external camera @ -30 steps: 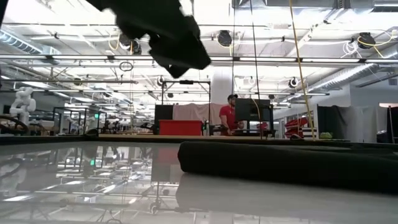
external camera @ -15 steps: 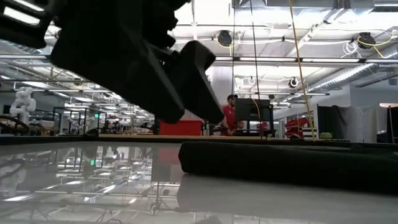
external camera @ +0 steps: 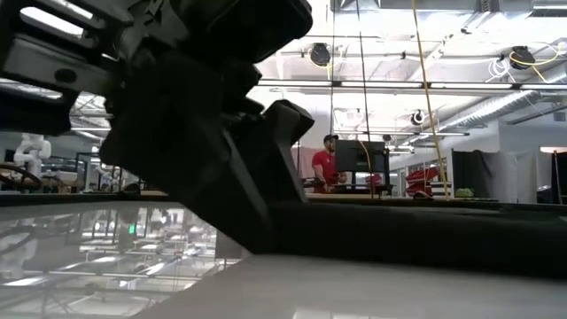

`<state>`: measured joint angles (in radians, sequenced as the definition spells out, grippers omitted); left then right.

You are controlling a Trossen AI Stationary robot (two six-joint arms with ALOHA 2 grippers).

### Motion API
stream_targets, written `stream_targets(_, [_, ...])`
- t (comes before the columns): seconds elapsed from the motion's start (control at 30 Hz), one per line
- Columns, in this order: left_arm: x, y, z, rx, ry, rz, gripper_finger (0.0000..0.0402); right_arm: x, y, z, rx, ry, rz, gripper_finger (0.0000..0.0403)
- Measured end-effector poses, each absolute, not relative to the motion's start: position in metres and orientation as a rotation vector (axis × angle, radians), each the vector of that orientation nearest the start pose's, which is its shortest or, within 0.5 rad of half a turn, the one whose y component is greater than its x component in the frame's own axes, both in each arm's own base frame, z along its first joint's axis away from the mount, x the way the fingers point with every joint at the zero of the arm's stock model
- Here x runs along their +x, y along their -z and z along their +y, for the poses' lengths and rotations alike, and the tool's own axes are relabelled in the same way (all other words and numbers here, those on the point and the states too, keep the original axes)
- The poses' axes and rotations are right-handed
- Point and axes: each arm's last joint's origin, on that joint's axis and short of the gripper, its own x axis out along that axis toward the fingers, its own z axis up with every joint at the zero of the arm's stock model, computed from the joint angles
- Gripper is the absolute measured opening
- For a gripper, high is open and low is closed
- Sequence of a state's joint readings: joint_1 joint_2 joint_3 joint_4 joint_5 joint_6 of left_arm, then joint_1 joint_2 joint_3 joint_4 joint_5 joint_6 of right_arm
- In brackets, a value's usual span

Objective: Roll towel into tight, uniform cylinder
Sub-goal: Roll the black towel

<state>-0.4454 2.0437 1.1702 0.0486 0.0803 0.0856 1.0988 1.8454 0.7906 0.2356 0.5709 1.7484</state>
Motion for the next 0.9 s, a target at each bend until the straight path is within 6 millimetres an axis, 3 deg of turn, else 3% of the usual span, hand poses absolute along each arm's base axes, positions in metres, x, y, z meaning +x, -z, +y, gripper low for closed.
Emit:
stream_targets(0.23, [0.370, -0.115, -0.177, 0.214, 0.555, 0.805, 0.0015, 0.163, -0.107, 0.285, 1.029, 0.096, 0.756, 0.0001])
stream_targets(0.4, [0.373, -0.114, -0.169, 0.129, 0.515, 0.841, 0.0009, 0.156, -0.117, 0.287, 0.909, 0.011, 0.760, 0.0041])
stream_targets(0.57, [0.376, -0.114, -0.159, 0.031, 0.449, 0.868, 0.0005, 0.147, -0.137, 0.290, 0.767, -0.112, 0.715, 0.0135])
stream_targets(0.7, [0.382, -0.114, -0.147, -0.085, 0.416, 0.880, 0.0003, 0.144, -0.142, 0.291, 0.663, -0.167, 0.697, 0.0202])
stream_targets(0.9, [0.391, -0.115, -0.128, -0.277, 0.416, 0.890, 0.0002, 0.167, -0.152, 0.298, 0.363, -0.236, 0.616, 0.0218])
